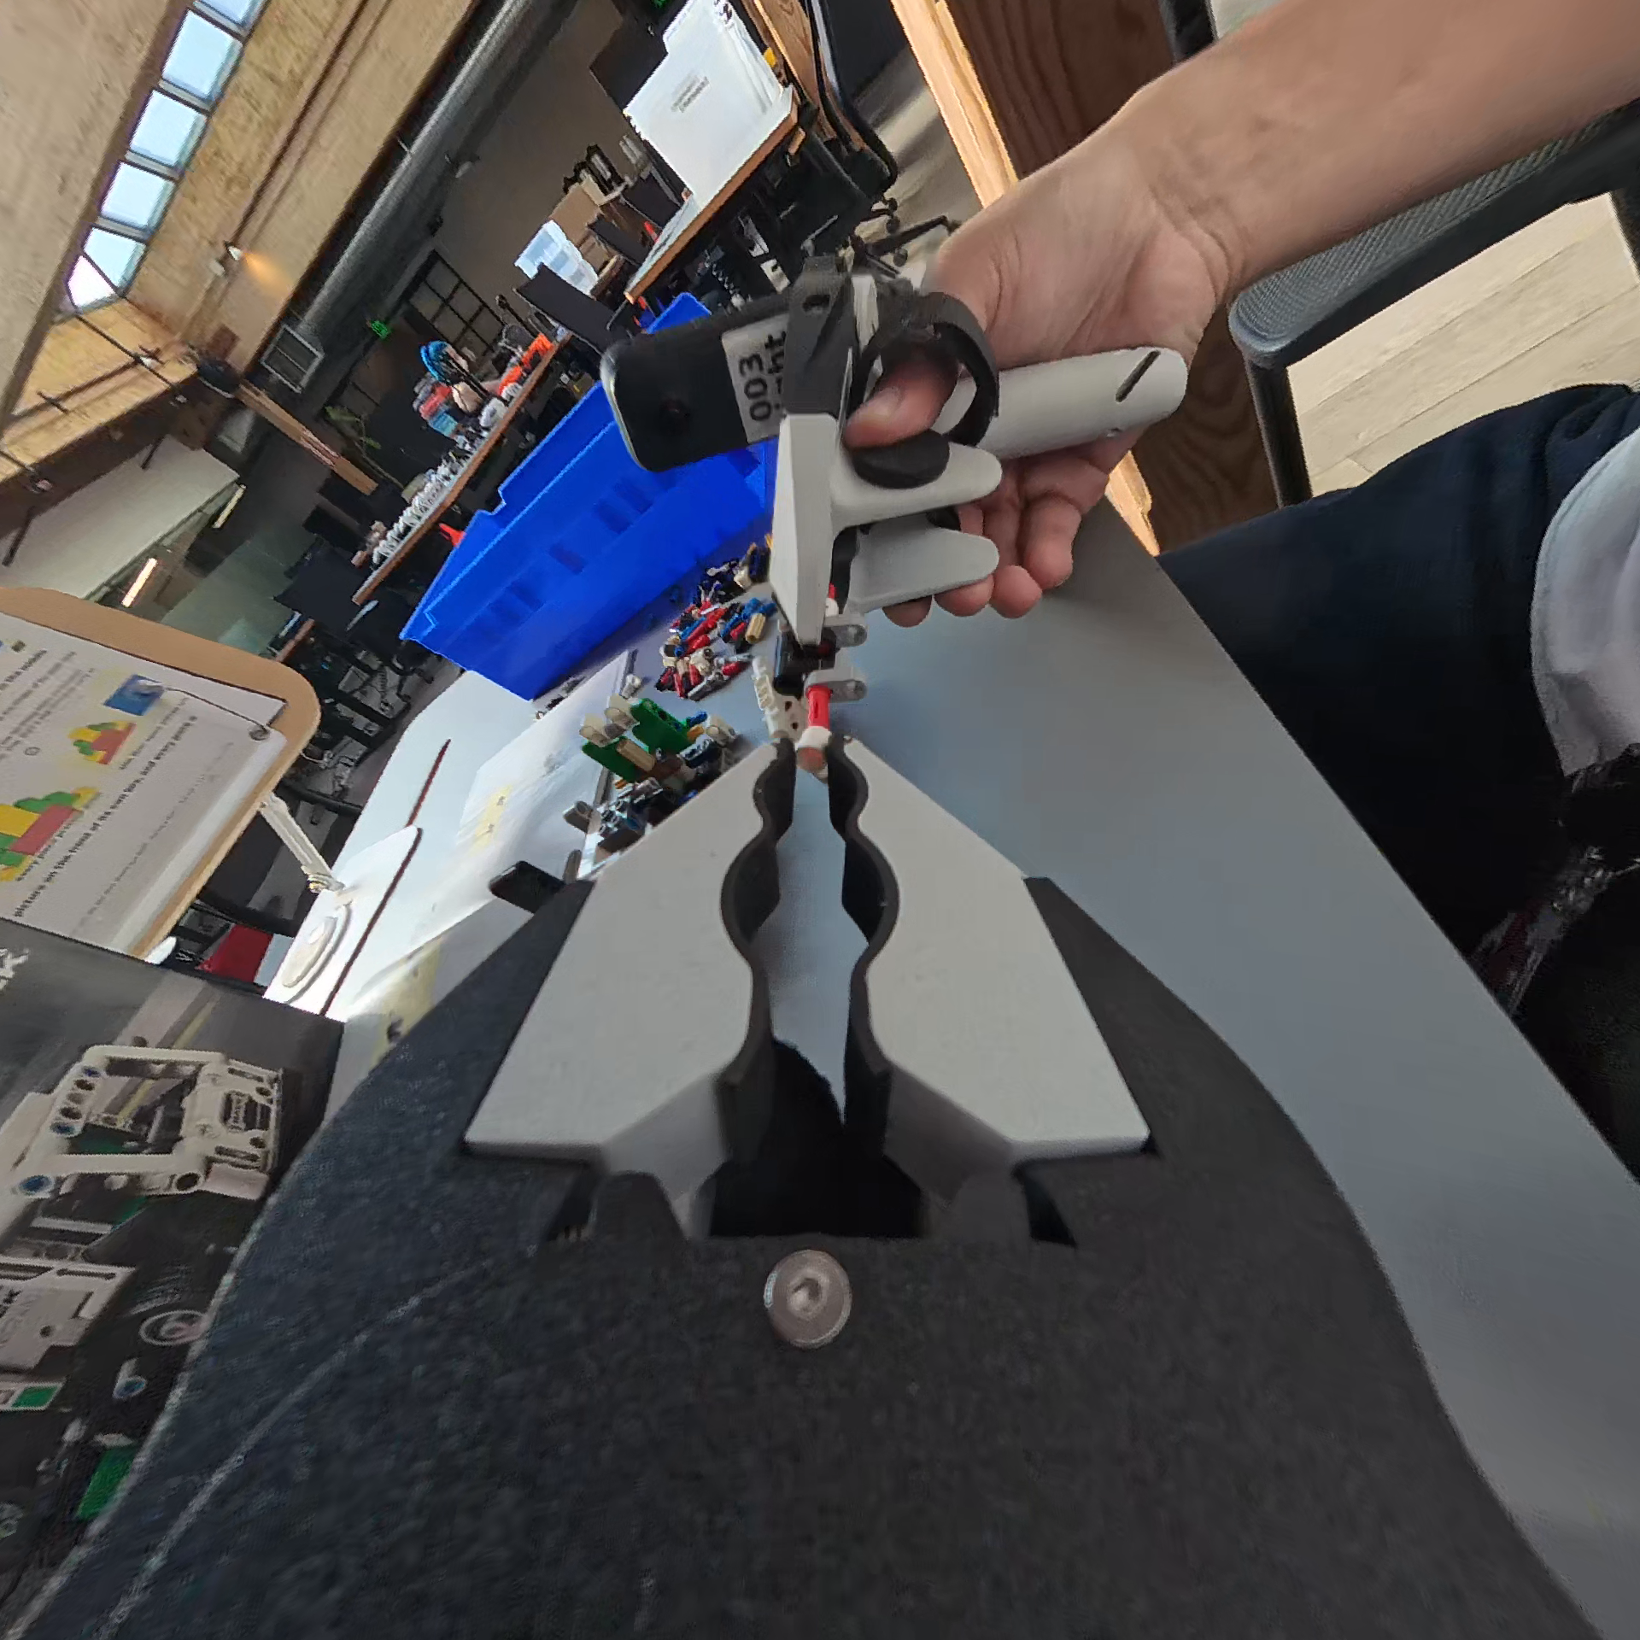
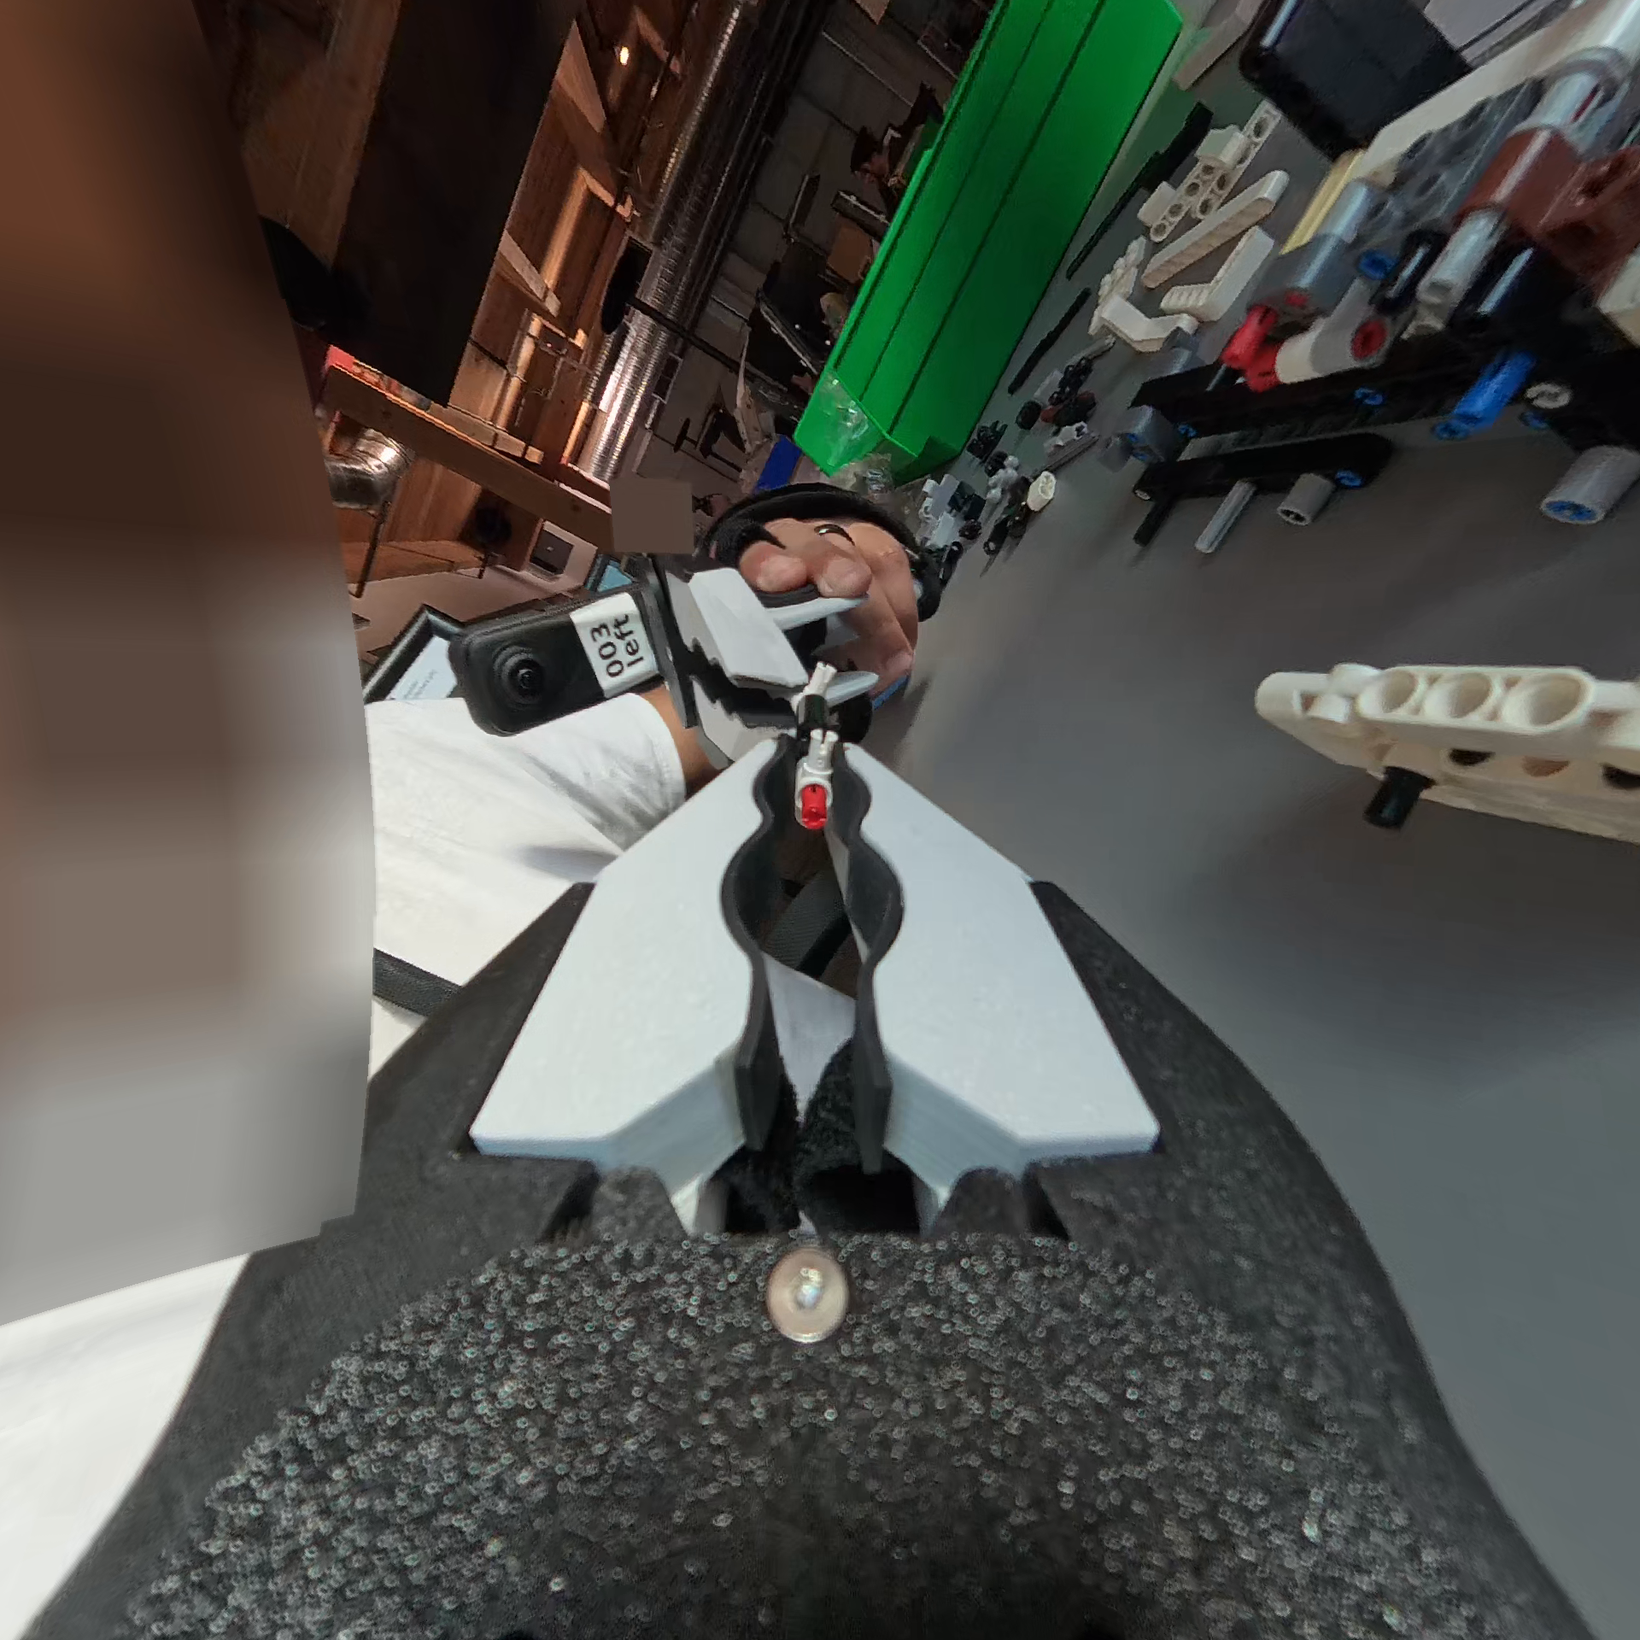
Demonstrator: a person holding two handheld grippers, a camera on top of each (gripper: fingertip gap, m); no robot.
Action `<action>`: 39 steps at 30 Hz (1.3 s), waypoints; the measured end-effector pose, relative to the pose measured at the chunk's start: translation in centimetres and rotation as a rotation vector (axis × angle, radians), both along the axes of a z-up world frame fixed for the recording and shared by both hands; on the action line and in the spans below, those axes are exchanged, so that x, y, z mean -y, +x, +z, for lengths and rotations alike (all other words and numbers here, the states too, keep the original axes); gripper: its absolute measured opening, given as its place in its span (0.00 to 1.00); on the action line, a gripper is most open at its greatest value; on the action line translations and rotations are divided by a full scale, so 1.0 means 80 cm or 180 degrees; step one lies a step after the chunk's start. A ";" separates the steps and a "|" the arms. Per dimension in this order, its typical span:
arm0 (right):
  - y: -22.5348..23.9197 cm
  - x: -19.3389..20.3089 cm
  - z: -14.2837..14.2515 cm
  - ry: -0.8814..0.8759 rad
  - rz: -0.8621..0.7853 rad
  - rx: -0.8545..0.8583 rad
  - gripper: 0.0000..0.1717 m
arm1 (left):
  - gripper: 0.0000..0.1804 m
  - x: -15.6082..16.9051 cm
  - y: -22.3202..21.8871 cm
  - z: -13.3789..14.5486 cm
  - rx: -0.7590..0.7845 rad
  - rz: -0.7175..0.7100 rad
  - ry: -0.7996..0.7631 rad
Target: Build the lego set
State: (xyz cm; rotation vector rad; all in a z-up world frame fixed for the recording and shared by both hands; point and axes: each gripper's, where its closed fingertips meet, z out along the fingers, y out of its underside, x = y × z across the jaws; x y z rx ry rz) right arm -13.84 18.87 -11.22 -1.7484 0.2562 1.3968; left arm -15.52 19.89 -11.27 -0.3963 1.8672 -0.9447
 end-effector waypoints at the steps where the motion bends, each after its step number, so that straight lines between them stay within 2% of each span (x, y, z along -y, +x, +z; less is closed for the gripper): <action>1: 0.002 -0.001 -0.008 -0.0061 -0.0047 0.0189 0.03 | 0.02 -0.002 0.000 -0.007 -0.0145 0.0010 -0.0015; 6: 0.018 0.003 -0.039 -0.0244 -0.0168 0.1042 0.03 | 0.03 -0.006 -0.005 -0.060 -0.1156 -0.0028 -0.0094; 9: 0.018 0.004 -0.038 -0.0211 -0.0116 0.0968 0.03 | 0.03 0.007 -0.016 -0.078 -0.1869 -0.0173 -0.0468; 11: 0.020 0.004 -0.039 -0.0212 -0.0105 0.0961 0.03 | 0.03 0.010 -0.019 -0.080 -0.2017 -0.0197 -0.0544; 20: 0.016 0.005 -0.040 -0.0198 -0.0083 0.1006 0.03 | 0.04 0.015 -0.027 -0.093 -0.2188 -0.0232 -0.0405; 27: 0.016 0.005 -0.040 -0.0190 -0.0071 0.1010 0.03 | 0.15 0.010 -0.023 -0.086 -0.1860 -0.0391 -0.0198; 33: 0.016 0.006 -0.040 -0.0184 -0.0067 0.0994 0.03 | 0.14 0.005 -0.019 -0.089 -0.2051 -0.0297 -0.0324; 39: 0.016 0.006 -0.040 -0.0177 -0.0067 0.0993 0.03 | 0.15 0.019 -0.025 -0.094 -0.2117 -0.0293 -0.0284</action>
